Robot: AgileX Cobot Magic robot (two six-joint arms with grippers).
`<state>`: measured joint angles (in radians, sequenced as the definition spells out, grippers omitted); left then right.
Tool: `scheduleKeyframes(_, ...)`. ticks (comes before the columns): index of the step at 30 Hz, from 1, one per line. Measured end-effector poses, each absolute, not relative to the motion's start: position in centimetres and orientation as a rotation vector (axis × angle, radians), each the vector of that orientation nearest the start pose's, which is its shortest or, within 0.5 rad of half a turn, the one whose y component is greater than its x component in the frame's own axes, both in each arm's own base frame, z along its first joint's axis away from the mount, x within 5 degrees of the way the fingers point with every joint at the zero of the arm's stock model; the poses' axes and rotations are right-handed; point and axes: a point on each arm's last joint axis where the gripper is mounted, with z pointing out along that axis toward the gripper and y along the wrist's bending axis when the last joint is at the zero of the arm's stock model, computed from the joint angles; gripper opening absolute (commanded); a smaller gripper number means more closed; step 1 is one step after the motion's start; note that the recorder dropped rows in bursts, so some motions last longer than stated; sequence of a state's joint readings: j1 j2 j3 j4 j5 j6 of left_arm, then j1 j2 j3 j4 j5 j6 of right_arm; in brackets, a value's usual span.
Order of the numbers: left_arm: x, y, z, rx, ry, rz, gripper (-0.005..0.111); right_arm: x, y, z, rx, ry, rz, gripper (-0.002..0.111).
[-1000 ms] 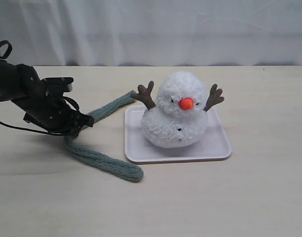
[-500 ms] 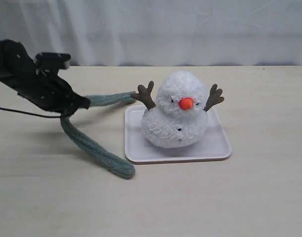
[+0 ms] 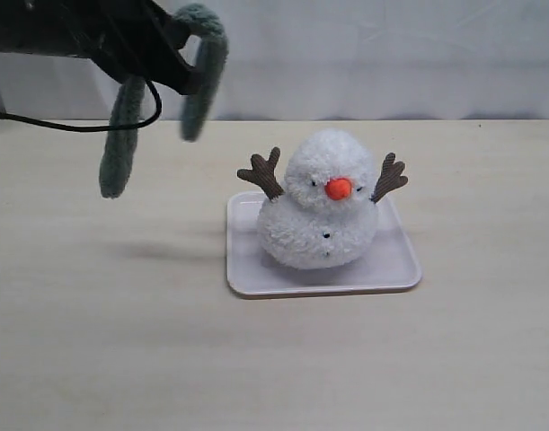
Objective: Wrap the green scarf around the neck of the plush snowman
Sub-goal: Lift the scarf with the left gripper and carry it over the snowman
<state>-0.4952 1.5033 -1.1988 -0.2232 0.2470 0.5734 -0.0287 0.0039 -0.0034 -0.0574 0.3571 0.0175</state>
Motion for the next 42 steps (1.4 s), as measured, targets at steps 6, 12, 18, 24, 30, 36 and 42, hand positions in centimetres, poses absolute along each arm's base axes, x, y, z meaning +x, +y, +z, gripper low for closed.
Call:
scheduleKeyframes(6, 27.9, -21.1, 33.7, 1.129, 1.678, -0.127, 0.000, 5.3, -0.3, 18.2, 0.007, 1.841, -0.064, 0.004)
scheduleKeyframes(12, 25.5, -24.2, 34.1, 1.248, 1.520, -0.137, 0.000, 5.3, -0.3, 18.2, 0.007, 1.841, -0.064, 0.004)
scheduleKeyframes(18, 23.2, -26.6, 34.4, 1.361, 1.373, -0.131, 0.000, 5.3, -0.3, 18.2, 0.007, 1.841, -0.064, 0.004)
scheduleKeyframes(24, 21.2, -28.2, 34.5, 1.468, 1.251, -0.115, 0.000, 5.3, -0.3, 18.2, 0.007, 1.841, -0.064, 0.004)
scheduleKeyframes(30, 20.6, -28.7, 34.3, 1.522, 1.186, -0.082, 0.000, 5.3, -0.3, 18.2, 0.007, 1.841, -0.064, 0.004)
scheduleKeyframes(36, 21.7, -29.9, 31.9, 1.625, 1.128, 0.019, 0.000, 5.3, -0.3, 18.2, 0.007, 1.841, -0.064, 0.004)
scheduleKeyframes(42, 22.9, -31.2, 28.6, 1.765, 1.039, 0.134, 0.000, 5.3, -0.3, 18.2, 0.007, 1.841, -0.064, 0.004)
